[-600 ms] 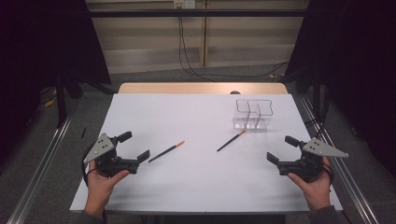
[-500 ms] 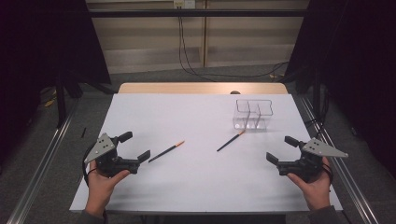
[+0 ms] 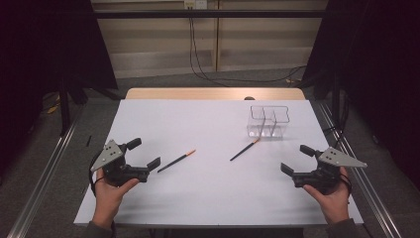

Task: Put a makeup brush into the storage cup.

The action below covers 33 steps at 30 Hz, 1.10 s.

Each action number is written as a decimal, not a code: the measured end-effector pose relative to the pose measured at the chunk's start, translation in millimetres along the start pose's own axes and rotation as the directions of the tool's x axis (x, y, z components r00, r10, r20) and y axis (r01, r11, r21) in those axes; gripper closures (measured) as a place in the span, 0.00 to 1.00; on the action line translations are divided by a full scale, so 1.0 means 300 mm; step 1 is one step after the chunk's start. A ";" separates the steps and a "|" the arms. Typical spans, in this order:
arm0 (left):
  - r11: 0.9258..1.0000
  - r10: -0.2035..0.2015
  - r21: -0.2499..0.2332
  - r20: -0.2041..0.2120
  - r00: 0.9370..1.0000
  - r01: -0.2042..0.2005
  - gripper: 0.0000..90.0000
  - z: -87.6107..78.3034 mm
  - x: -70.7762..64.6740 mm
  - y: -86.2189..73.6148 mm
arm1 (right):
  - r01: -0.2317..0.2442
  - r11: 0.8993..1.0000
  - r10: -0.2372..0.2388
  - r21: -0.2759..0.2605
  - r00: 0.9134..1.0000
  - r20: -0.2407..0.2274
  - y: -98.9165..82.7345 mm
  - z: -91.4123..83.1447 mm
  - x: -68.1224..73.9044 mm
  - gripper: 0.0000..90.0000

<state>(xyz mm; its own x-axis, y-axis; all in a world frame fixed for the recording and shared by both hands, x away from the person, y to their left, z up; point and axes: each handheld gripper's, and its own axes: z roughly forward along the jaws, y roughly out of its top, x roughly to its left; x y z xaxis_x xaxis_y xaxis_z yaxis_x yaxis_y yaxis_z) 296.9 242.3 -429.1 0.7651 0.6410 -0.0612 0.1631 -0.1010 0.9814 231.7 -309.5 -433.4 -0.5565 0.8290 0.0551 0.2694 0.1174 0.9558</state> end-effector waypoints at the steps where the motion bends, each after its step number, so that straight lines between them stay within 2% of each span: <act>1: 1.000 -0.001 0.004 -0.003 1.000 0.001 0.01 0.003 0.000 0.000 | 0.000 1.000 0.000 0.000 1.000 0.000 0.000 0.000 0.000 0.02; 2: 1.000 -0.002 0.012 -0.016 1.000 0.002 0.01 0.007 -0.002 0.000 | 0.001 1.000 -0.001 0.003 1.000 -0.001 0.001 0.000 0.001 0.02; 3: 1.000 0.004 0.015 -0.002 1.000 -0.004 0.01 0.012 0.001 0.000 | 0.003 1.000 -0.003 0.001 1.000 -0.005 0.000 0.000 0.002 0.02; 4: 1.000 0.007 0.029 -0.009 1.000 -0.007 0.01 0.021 -0.001 0.000 | 0.004 1.000 -0.004 0.005 1.000 -0.007 0.000 -0.001 0.003 0.02; 5: 1.000 0.008 0.028 0.001 1.000 -0.008 0.01 0.027 0.000 0.000 | 0.004 1.000 -0.004 0.002 1.000 -0.007 0.000 0.000 0.002 0.02; 6: 0.999 0.011 0.033 -0.014 1.000 -0.010 0.01 0.032 -0.003 0.000 | 0.002 1.000 -0.002 0.000 1.000 -0.008 0.000 -0.002 0.002 0.02; 9: 0.999 0.013 0.038 -0.008 1.000 -0.012 0.01 0.041 -0.003 0.002 | -0.004 1.000 0.004 -0.001 1.000 -0.011 0.002 -0.004 0.000 0.02; 10: 1.000 0.008 0.030 0.000 1.000 -0.008 0.01 0.047 -0.002 0.002 | -0.004 1.000 0.004 -0.001 1.000 -0.011 0.002 -0.004 0.000 0.02; 11: 0.999 0.003 0.032 -0.009 1.000 -0.003 0.01 0.050 -0.004 0.003 | -0.004 1.000 0.004 -0.006 1.000 -0.007 0.002 -0.003 -0.001 0.02; 12: 1.000 0.002 0.030 0.006 1.000 -0.002 0.01 0.057 0.000 0.003 | -0.007 1.000 0.007 -0.008 1.000 -0.007 0.002 -0.002 -0.002 0.02; 14: 1.000 -0.004 0.031 -0.004 1.000 0.004 0.01 0.064 -0.002 0.005 | -0.011 1.000 0.011 -0.005 1.000 -0.010 0.001 -0.003 -0.002 0.02; 17: 1.000 -0.001 0.022 0.009 1.000 0.001 0.01 0.072 0.003 0.008 | -0.009 1.000 0.009 -0.007 1.000 -0.009 0.001 -0.002 -0.001 0.02; 19: 1.000 -0.011 0.020 -0.003 1.000 0.011 0.01 0.079 0.004 0.010 | -0.009 1.000 0.009 -0.011 1.000 -0.010 0.003 -0.003 -0.001 0.02; 20: 1.000 -0.011 0.018 0.005 1.000 0.011 0.01 0.082 0.008 0.010 | -0.009 1.000 0.009 -0.011 1.000 -0.010 0.003 -0.003 -0.001 0.02; 22: 0.999 0.007 0.035 -0.001 1.000 -0.007 0.01 0.086 0.012 0.011 | -0.005 1.000 0.005 -0.009 1.000 -0.010 0.004 -0.004 -0.001 0.02; 23: 1.000 -0.011 0.022 0.011 1.000 0.011 0.01 0.092 0.011 0.010 | -0.004 1.000 0.004 -0.010 1.000 -0.009 0.003 -0.003 -0.001 0.02; 26: 0.999 -0.013 0.033 0.001 1.000 0.013 0.01 0.100 0.011 0.011 | -0.006 1.000 0.005 -0.011 1.000 -0.010 0.003 -0.002 -0.002 0.02; 27: 0.999 0.009 0.039 0.016 1.000 -0.010 0.01 0.102 0.018 0.011 | -0.006 1.000 0.006 -0.011 1.000 -0.010 0.003 -0.002 -0.001 0.02; 29: 0.999 -0.013 0.034 -0.001 1.000 0.013 0.01 0.108 0.013 0.011 | -0.003 1.000 0.003 -0.010 1.000 -0.010 0.004 -0.002 -0.001 0.02; 32: 0.999 -0.009 0.037 0.007 1.000 0.009 0.01 0.114 0.018 0.011 | -0.007 1.000 0.006 -0.010 1.000 -0.013 0.004 -0.005 -0.003 0.02; 33: 0.999 -0.025 0.034 0.007 1.000 0.025 0.01 0.121 0.018 0.010 | -0.009 1.000 0.009 -0.010 1.000 -0.010 0.003 -0.004 -0.003 0.02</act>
<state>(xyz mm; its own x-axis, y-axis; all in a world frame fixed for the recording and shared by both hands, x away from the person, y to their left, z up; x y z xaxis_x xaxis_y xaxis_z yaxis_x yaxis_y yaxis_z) 323.9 217.9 -433.2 0.7649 0.6382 -0.0868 0.2027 -0.1107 0.9730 231.5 -310.9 -432.1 -0.5622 0.8243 0.0668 0.2669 0.1043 0.9581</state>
